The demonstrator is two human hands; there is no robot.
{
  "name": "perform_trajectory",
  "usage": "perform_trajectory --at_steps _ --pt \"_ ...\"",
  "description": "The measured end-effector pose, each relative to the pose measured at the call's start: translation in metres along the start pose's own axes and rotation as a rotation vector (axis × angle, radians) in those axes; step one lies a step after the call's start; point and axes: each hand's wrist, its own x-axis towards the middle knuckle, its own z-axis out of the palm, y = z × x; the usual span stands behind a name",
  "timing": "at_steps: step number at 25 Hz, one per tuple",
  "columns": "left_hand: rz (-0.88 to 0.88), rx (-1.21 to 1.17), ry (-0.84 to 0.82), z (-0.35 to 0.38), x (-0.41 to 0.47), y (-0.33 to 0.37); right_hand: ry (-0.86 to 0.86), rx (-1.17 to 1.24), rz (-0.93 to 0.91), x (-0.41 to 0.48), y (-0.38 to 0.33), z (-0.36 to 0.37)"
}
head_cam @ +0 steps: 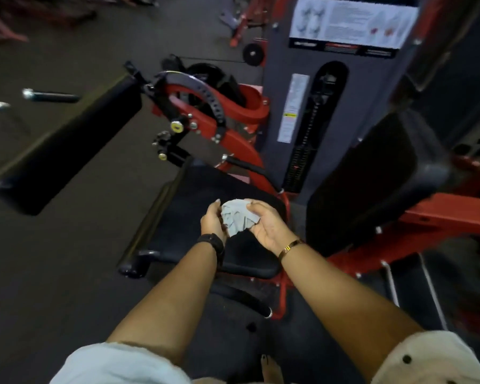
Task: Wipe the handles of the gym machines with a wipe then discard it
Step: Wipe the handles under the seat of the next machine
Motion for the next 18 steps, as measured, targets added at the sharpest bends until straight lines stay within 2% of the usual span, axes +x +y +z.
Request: perform_trajectory --at_steps 5,12,18 --pt "0.074 -0.101 0.144 -0.016 -0.002 -0.005 -0.222 -0.167 0.142 0.026 0.006 0.003" --pt "0.092 -0.243 0.367 -0.104 0.0 -0.02 -0.329 -0.432 0.356 0.054 0.072 0.029" --pt "0.063 -0.154 0.578 -0.172 0.02 -0.044 -0.315 -0.686 0.476 0.077 0.146 0.044"
